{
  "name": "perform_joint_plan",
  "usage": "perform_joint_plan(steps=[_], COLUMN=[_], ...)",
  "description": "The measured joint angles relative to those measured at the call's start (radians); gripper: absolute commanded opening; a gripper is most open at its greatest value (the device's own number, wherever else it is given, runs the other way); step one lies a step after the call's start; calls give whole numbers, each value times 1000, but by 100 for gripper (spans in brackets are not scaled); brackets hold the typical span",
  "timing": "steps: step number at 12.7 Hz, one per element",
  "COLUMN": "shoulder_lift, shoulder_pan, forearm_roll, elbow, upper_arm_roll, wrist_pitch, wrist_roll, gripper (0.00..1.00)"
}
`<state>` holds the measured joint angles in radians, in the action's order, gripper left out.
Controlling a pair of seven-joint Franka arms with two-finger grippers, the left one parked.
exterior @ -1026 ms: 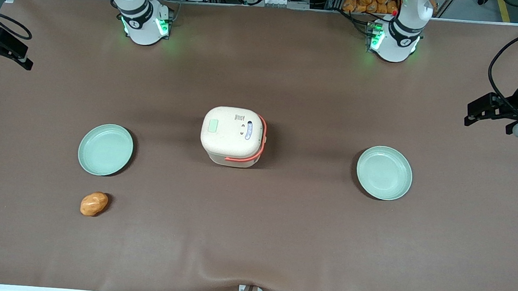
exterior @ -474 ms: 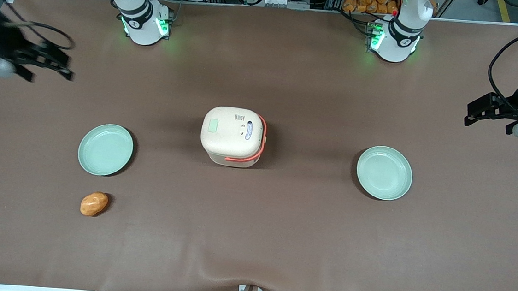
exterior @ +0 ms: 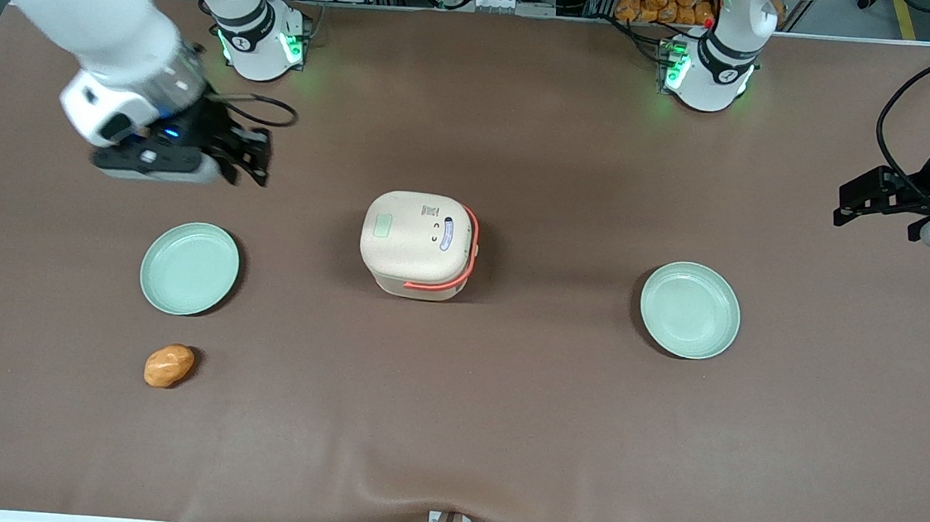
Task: Press rice cooker button with right arm
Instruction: 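Move the right gripper over the rice cooker toward its green button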
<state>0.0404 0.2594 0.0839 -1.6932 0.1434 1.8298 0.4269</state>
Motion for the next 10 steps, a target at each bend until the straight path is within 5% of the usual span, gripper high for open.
perform_joint_plan(steps=[10], shoulder_lift=[171], shoulder_pan=[90], forearm_roll=[-40], elbow=[-131], upper_arm_roll=[49], wrist_pitch=[245], wrist_roll=[60], gripper=[0])
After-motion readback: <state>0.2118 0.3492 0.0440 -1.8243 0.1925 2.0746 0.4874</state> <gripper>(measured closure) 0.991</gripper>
